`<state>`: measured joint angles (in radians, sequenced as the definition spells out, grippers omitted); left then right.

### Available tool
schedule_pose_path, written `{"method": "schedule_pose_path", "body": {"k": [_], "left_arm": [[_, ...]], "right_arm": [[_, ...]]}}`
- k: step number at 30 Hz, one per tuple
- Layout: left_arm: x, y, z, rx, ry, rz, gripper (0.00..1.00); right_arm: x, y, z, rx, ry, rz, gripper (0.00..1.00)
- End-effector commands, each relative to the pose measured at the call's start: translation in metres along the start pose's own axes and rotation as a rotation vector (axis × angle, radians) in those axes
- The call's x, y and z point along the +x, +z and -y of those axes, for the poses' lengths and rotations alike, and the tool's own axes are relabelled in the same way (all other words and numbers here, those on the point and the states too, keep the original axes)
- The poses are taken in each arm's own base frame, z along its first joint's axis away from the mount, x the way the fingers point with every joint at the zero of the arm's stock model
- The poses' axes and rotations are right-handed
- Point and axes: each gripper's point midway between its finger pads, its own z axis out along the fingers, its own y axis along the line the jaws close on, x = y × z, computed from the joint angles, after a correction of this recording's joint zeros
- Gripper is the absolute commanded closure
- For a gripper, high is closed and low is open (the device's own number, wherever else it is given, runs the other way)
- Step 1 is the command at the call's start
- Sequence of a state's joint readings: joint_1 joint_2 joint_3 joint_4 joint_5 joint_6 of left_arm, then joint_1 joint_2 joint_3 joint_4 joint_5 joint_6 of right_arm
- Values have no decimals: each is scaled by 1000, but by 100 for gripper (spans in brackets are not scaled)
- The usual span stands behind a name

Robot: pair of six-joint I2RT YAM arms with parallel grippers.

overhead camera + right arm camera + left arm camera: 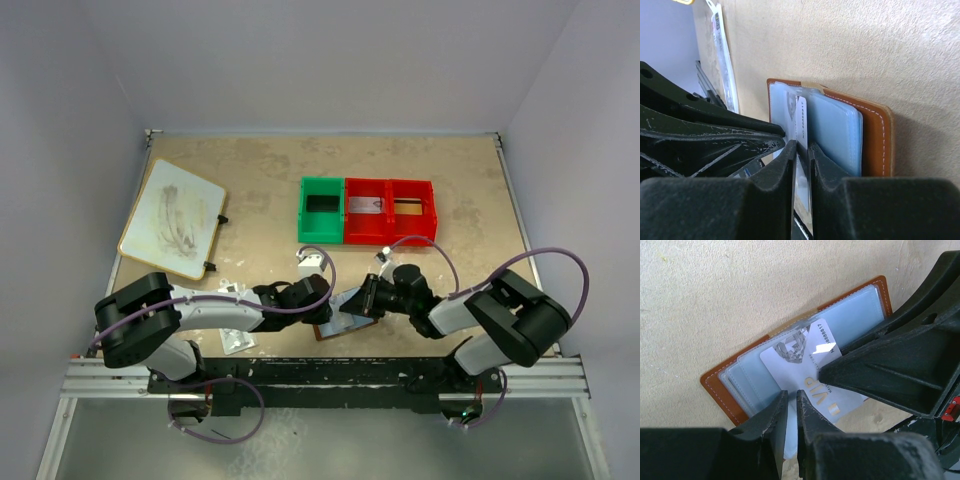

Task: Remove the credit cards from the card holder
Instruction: Remove the credit card from the card holder.

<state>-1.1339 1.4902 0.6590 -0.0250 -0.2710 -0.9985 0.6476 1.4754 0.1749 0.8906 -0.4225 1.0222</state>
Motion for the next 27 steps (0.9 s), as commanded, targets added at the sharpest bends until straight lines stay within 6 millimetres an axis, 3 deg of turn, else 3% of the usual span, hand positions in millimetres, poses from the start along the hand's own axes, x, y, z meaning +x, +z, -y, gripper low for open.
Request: {"method": "schedule_pose_path", "body": {"k": [1,12,20,27], "left_arm": [[8,-1,-21,-83,58,-22,90],[8,-2,-22,-85,58,-21,90],[9,-2,-24,-92,59,-24,90],[9,-2,-25,-95,56,-24,91]], "right_arm": [[-2,2,-11,-53,-15,-6,81],[-1,-1,-9,-55,5,7,79],[-3,-4,-9,-43,14,28,94],[-5,-4,-7,-23,9,34,96]]}}
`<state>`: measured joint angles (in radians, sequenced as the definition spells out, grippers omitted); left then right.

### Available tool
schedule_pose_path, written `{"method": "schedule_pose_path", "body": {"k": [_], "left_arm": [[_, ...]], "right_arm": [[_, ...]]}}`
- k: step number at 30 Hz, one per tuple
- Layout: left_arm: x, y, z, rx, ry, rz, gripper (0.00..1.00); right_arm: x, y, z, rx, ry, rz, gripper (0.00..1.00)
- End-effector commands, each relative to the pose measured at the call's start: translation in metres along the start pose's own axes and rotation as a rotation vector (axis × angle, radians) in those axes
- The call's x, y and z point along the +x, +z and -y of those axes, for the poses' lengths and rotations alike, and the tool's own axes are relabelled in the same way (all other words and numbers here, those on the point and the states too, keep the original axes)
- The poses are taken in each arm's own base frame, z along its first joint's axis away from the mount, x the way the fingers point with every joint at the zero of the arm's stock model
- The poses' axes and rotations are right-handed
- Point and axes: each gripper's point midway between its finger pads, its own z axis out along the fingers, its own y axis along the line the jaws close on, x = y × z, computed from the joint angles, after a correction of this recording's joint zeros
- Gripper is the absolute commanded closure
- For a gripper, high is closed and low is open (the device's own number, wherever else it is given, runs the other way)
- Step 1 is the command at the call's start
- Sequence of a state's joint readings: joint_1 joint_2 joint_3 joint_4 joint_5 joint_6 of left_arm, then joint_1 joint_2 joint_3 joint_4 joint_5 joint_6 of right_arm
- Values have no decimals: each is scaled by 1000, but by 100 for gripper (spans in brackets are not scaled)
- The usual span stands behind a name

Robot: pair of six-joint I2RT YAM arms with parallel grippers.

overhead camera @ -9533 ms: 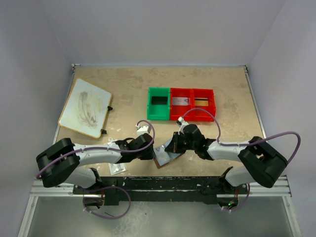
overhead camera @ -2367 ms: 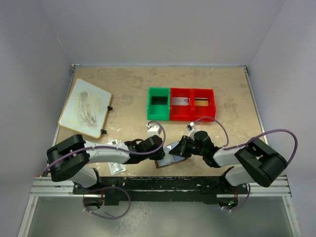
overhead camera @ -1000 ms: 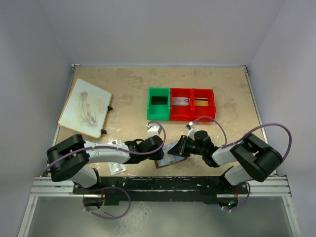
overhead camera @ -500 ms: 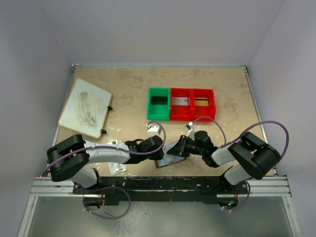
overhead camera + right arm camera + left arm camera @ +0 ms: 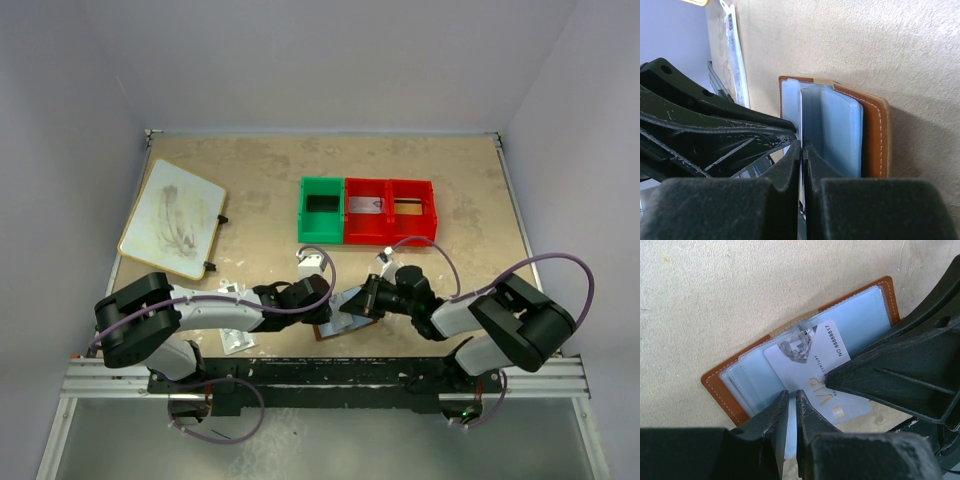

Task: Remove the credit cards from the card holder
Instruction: Remove the credit card from the card holder.

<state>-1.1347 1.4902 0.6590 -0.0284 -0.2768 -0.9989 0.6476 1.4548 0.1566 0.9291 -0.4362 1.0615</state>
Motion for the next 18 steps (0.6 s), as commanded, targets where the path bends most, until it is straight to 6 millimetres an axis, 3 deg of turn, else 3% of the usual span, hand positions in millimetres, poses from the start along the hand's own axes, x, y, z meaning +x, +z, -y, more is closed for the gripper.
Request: {"method": "schedule_pose_path", "body": {"k": [1,8,13,18], "left_arm": [[9,-2,-23,-86,52,-24,91],[6,0,-18,-80,61,-20,91],[7,1,-19,-84,63,-27,91],[8,1,-20,-89,59,-28,91]], "right_arm": [[-5,-1,2,17,-15,24,96],[-6,0,-1,13,-15,21,82],[-9,-2,-3,15,-14,36,92],[-11,-3,-1,36,-15,47,95]]}}
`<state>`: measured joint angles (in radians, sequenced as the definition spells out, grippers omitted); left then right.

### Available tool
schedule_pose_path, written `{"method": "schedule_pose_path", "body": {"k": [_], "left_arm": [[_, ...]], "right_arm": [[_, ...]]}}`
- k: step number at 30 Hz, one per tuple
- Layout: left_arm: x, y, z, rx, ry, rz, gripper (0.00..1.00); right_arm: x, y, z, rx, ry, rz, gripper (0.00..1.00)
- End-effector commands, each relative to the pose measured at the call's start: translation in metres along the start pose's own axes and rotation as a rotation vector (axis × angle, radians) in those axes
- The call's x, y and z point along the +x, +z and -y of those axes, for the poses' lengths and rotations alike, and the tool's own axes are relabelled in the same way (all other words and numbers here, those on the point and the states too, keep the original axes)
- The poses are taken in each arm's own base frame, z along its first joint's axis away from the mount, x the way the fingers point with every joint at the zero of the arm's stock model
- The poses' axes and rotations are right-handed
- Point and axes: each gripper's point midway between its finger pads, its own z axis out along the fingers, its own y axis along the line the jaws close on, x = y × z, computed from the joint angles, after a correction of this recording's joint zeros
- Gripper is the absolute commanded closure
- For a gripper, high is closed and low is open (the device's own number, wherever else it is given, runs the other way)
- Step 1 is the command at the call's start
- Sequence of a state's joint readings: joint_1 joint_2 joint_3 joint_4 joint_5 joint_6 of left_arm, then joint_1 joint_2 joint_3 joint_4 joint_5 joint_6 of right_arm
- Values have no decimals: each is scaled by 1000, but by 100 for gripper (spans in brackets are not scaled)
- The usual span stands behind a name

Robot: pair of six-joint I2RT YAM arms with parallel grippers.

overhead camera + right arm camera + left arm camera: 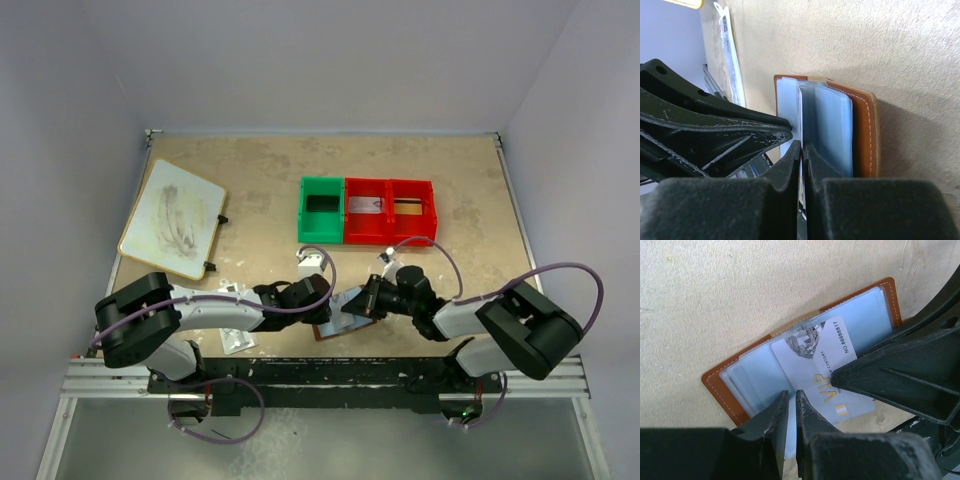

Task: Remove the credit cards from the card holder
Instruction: Remove the credit card from the card holder.

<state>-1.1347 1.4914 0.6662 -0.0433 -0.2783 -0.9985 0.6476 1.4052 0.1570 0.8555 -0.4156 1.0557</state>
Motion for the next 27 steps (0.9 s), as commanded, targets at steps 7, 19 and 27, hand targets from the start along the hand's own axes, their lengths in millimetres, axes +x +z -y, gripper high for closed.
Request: {"method": "schedule_pose_path", "body": {"k": [7,19,27], "left_arm": [[9,2,-21,-91,55,-29,92],[11,4,-19,-83,53,-33,92],[12,4,-21,-88,55,-37,92]], "right_arm": [[-14,-7,2,54,-13,81,95],[-14,-12,0,62,-52,70,89],[-15,-8,-4,48,-79,55,84]]}}
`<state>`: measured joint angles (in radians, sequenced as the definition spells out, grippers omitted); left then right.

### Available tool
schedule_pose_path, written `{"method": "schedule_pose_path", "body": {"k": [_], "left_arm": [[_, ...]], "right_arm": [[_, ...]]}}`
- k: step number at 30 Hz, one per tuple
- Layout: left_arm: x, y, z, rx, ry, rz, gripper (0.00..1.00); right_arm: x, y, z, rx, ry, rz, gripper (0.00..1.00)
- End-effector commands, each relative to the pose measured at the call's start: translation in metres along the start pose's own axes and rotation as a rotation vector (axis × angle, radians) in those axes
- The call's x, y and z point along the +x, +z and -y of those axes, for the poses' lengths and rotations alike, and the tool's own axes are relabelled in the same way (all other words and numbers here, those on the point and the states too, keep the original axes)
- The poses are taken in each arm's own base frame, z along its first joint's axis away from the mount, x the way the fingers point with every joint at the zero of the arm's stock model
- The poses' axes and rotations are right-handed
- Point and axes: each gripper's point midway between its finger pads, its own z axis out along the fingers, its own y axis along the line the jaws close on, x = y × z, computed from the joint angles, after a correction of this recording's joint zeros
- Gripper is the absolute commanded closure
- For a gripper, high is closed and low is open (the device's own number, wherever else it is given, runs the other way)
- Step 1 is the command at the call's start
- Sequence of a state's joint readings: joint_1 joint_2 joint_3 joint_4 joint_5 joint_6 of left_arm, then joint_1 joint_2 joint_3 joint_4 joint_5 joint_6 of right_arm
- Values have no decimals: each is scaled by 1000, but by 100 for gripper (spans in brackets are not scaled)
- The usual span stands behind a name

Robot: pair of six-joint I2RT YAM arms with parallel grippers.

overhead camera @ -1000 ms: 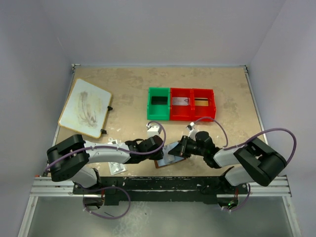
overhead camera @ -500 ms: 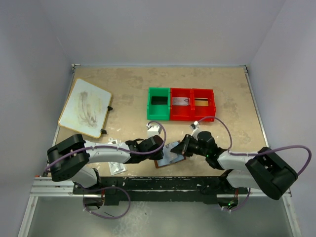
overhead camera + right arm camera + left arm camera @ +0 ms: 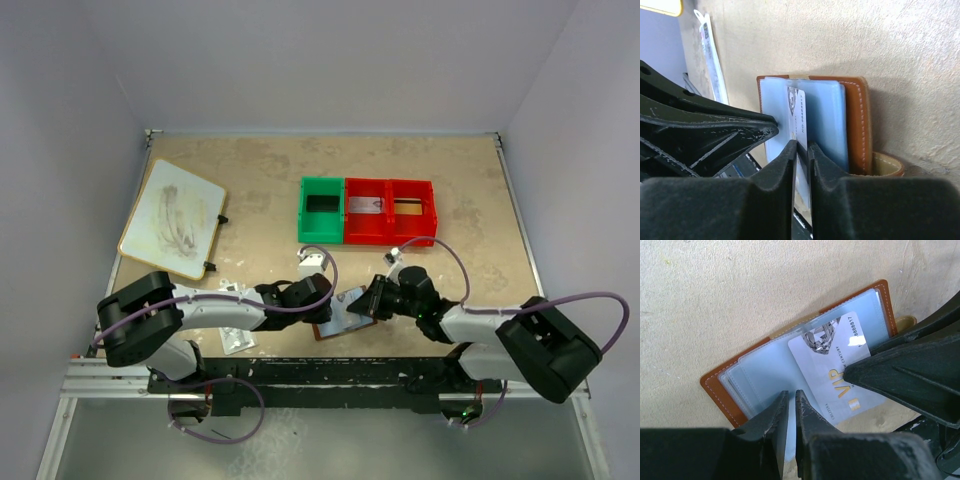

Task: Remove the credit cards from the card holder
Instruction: Remove the credit card from the card holder, then place the credit card in the storage box.

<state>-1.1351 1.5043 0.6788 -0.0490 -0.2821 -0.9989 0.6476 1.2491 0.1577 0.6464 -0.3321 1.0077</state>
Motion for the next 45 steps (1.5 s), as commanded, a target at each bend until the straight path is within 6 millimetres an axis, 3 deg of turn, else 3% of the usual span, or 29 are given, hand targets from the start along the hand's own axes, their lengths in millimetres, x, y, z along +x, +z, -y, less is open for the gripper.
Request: {"method": "schedule_pose_path", "body": {"k": [1,6,20,25,34,39,41,45], "left_arm": [[13,2,-22,-81,54,-36,92],[12,1,-24,-90,56,-32,92],[0,-7,-17,-69,41,10,91],[-15,-22,-8,-16,42,61,87],[-42,-49,-12,-62,91,130,69],[-61,-63,-21,-144,164,155,66],[-70,-67,-23,-160,168,172,54],[-100,-84,-42,-209,131,209,33]], "right_arm": [[-11,4,-15,-42,-58,14,90],[-11,2,-14,-27,-79,7,100],[-36,-21,-39,-89,-271,141,100],[-67,-39,-64,-145,-414,319,100],[-110,-82,-101,-193,-738,624,100],[-134,-95,-124,-161,-976,728,100],[-137,-90,-131,-157,-1050,700,100],[-180,-76,-115,94,-1143,721,100]]}}
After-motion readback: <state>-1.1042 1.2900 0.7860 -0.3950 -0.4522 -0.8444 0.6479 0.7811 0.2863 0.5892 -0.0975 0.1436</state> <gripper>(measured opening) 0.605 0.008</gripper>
